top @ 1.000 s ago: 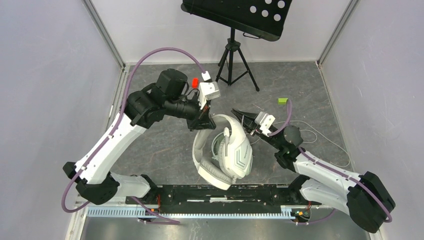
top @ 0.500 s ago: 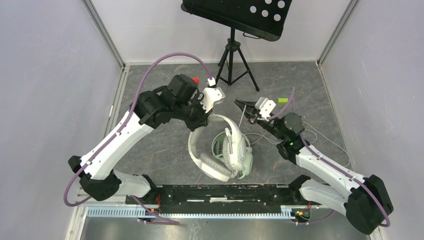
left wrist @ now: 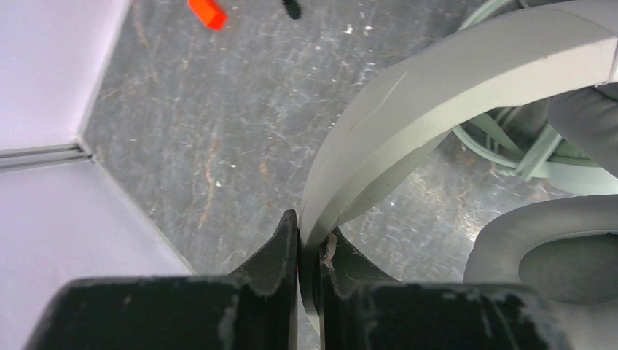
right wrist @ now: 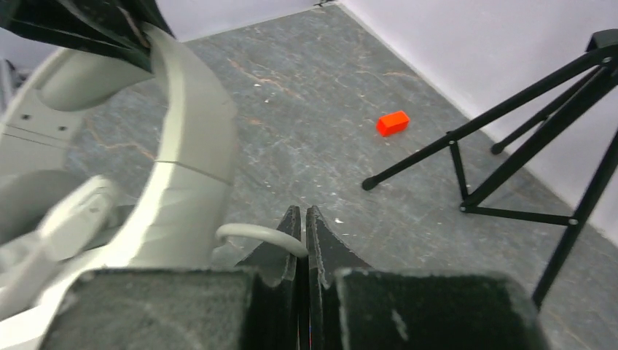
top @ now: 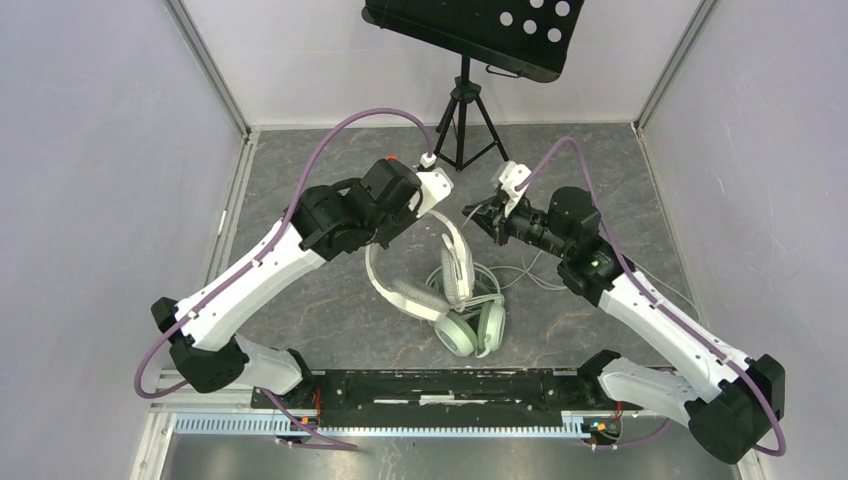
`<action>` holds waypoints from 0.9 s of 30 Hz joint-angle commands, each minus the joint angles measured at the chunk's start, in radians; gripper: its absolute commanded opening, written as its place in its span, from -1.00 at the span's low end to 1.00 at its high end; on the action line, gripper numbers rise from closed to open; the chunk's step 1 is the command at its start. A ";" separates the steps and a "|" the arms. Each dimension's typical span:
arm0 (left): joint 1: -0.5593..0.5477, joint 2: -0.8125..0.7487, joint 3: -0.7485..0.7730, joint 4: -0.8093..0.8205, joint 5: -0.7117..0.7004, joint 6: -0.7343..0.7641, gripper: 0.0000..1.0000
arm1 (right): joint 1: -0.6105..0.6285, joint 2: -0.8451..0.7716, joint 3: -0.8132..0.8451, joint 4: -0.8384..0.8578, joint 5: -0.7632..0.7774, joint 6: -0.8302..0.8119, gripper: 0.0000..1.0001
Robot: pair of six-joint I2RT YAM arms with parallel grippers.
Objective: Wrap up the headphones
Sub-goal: Wrap the headphones cable around the headphones.
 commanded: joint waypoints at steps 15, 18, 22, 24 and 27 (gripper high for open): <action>-0.033 -0.035 -0.005 0.102 -0.341 -0.022 -0.96 | -0.004 0.087 0.152 0.002 -0.386 0.430 -0.89; -0.034 -0.032 -0.012 0.102 -0.367 -0.018 -0.95 | -0.006 0.099 0.156 0.012 -0.398 0.443 -0.87; -0.034 -0.035 -0.020 0.103 -0.384 -0.010 -0.96 | -0.007 0.101 0.166 0.016 -0.407 0.444 -0.87; -0.035 -0.035 -0.020 0.103 -0.389 -0.009 -0.95 | -0.008 0.105 0.180 0.016 -0.413 0.450 -0.86; -0.036 -0.032 -0.022 0.103 -0.398 -0.010 -0.95 | -0.007 0.113 0.181 0.068 -0.462 0.501 -0.81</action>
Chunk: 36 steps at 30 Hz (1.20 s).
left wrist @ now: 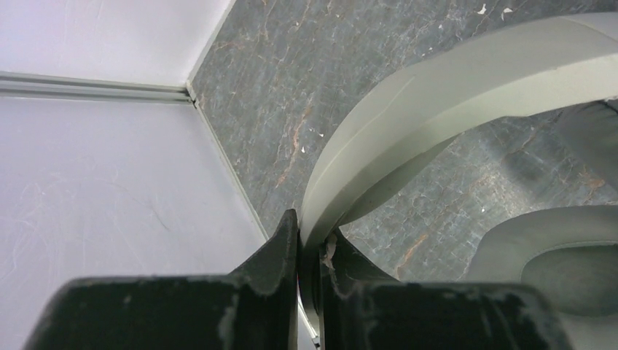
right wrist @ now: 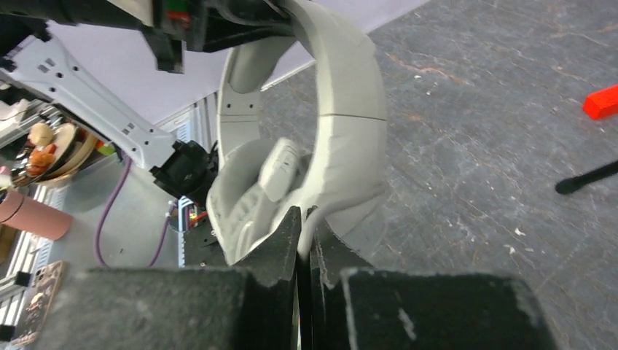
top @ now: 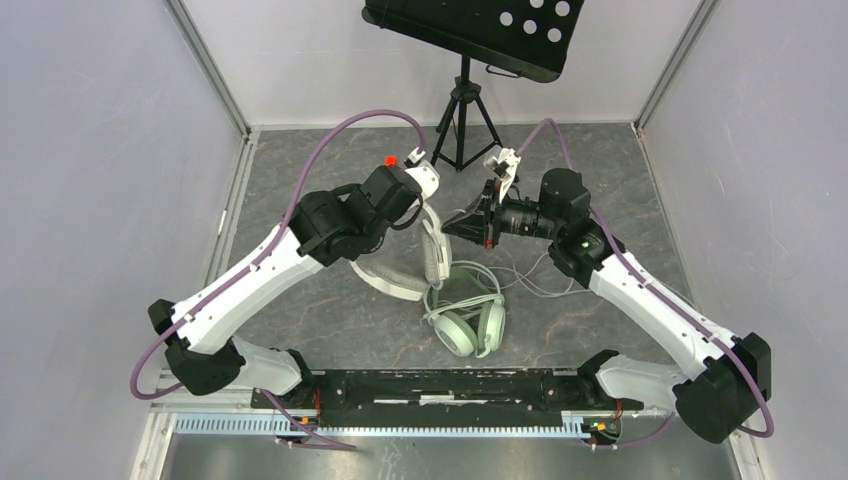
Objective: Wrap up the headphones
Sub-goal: Wrap the headphones cable around the headphones.
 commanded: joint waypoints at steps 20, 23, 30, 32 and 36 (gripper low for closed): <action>-0.003 0.019 0.074 0.139 -0.174 -0.307 -0.95 | 0.047 -0.016 -0.103 0.442 -0.155 0.277 -0.65; -0.002 0.009 0.082 0.151 -0.204 -0.338 -0.95 | 0.059 -0.010 -0.107 0.447 -0.146 0.272 -0.64; 0.000 -0.046 0.057 0.214 -0.293 -0.374 -0.95 | 0.077 -0.014 -0.104 0.419 -0.113 0.226 -0.63; 0.003 -0.063 0.045 0.233 -0.296 -0.384 -0.95 | 0.081 -0.011 -0.100 0.408 -0.101 0.202 -0.62; 0.008 -0.088 0.028 0.266 -0.305 -0.414 -0.96 | 0.085 0.002 -0.095 0.363 -0.080 0.143 -0.62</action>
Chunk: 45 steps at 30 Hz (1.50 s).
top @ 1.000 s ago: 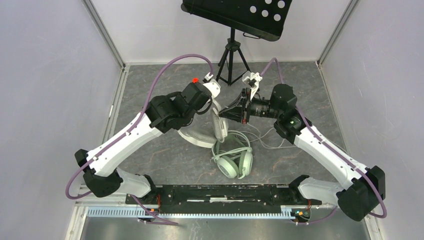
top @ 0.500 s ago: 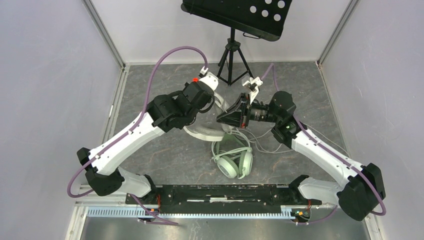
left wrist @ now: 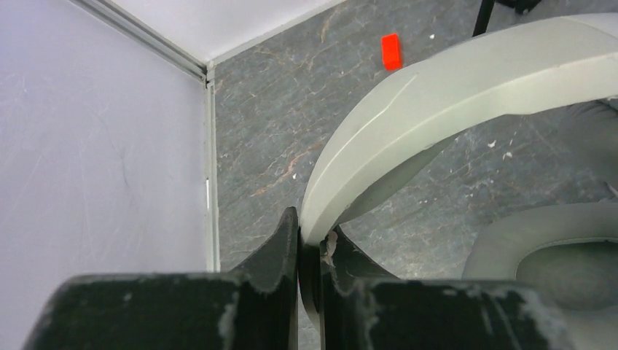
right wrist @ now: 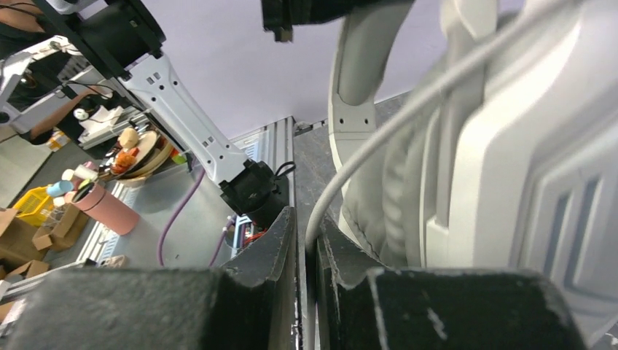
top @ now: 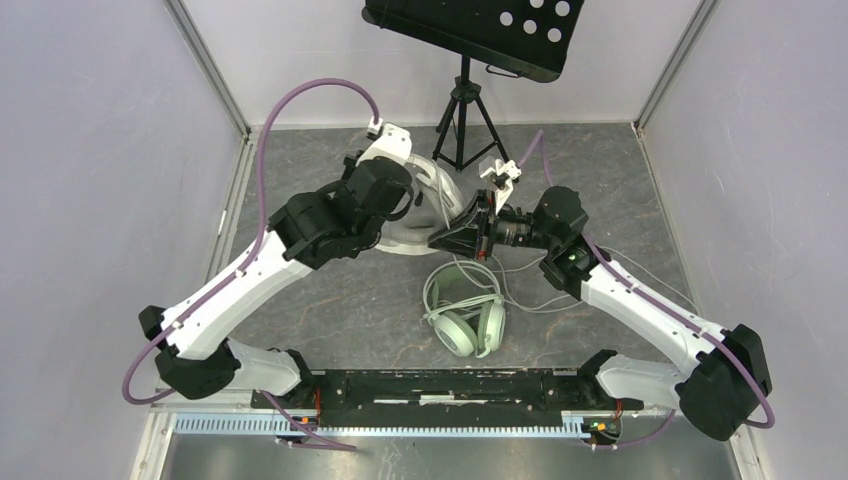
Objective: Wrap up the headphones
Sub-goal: Wrap the headphones cable around the headphones.
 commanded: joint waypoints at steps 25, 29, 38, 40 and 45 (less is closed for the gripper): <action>0.043 -0.124 -0.096 0.317 -0.157 -0.153 -0.95 | 0.134 -0.015 0.047 -0.051 0.216 -0.218 -0.80; 0.060 -0.124 -0.110 0.329 -0.161 -0.155 -0.96 | 0.162 -0.039 0.056 -0.012 0.227 -0.207 -0.97; 0.070 -0.131 -0.175 0.387 -0.186 -0.103 -0.96 | 0.191 -0.009 0.086 -0.006 0.256 -0.230 -1.00; 0.070 -0.131 -0.186 0.392 -0.185 -0.102 -0.96 | 0.192 0.010 0.106 -0.009 0.268 -0.229 -1.00; 0.079 -0.127 -0.192 0.392 -0.179 -0.099 -0.95 | 0.206 0.038 0.134 -0.019 0.267 -0.236 -1.00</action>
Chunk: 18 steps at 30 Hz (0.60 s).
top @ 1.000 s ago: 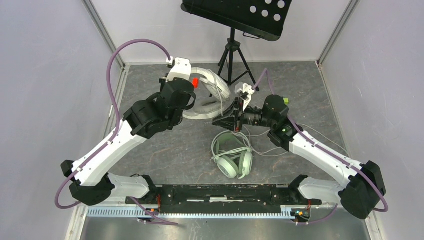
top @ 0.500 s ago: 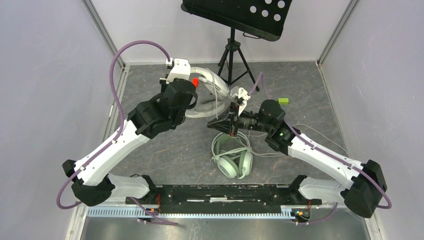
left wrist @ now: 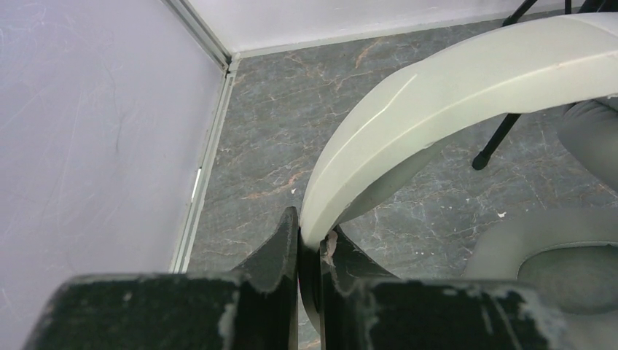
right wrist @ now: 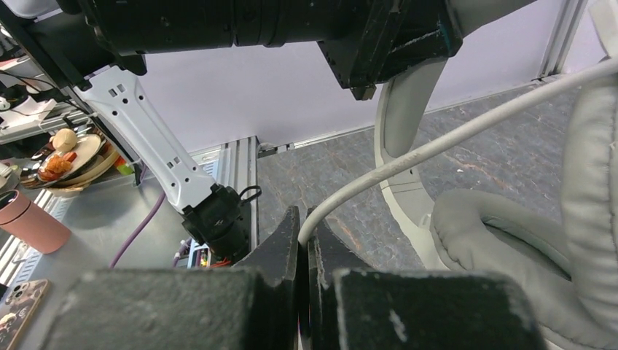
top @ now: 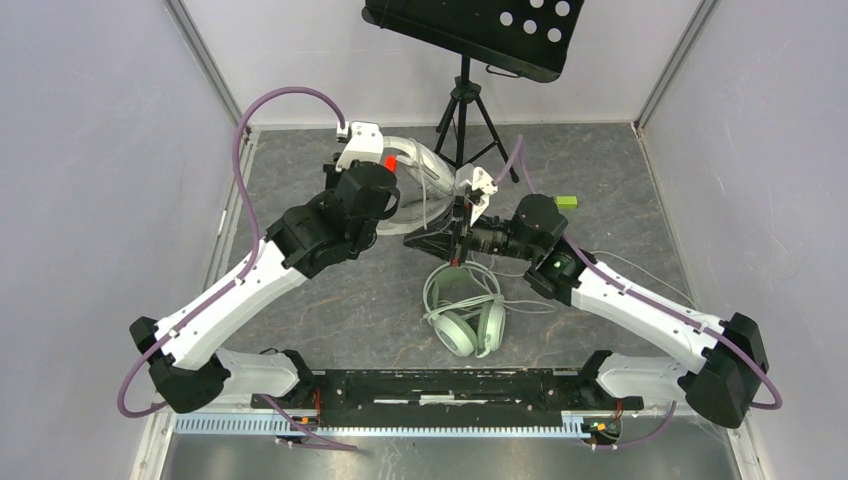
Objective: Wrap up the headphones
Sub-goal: Wrap the headphones cable around the headphones.
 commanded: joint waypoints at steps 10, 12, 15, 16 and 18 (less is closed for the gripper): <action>0.151 -0.087 0.016 0.089 0.208 -0.145 -0.95 | 0.026 0.028 -0.012 -0.052 0.077 -0.119 -0.88; 0.159 -0.098 0.020 0.091 0.243 -0.162 -0.95 | 0.026 0.044 -0.010 -0.065 0.088 -0.146 -0.87; 0.164 -0.106 0.020 0.098 0.251 -0.168 -0.96 | 0.031 0.065 -0.006 -0.064 0.098 -0.156 -0.87; 0.165 -0.107 0.017 0.100 0.247 -0.168 -0.96 | 0.033 0.073 -0.002 -0.066 0.103 -0.158 -0.86; 0.172 -0.112 0.009 0.110 0.245 -0.172 -0.95 | 0.038 0.082 0.005 -0.068 0.110 -0.159 -0.79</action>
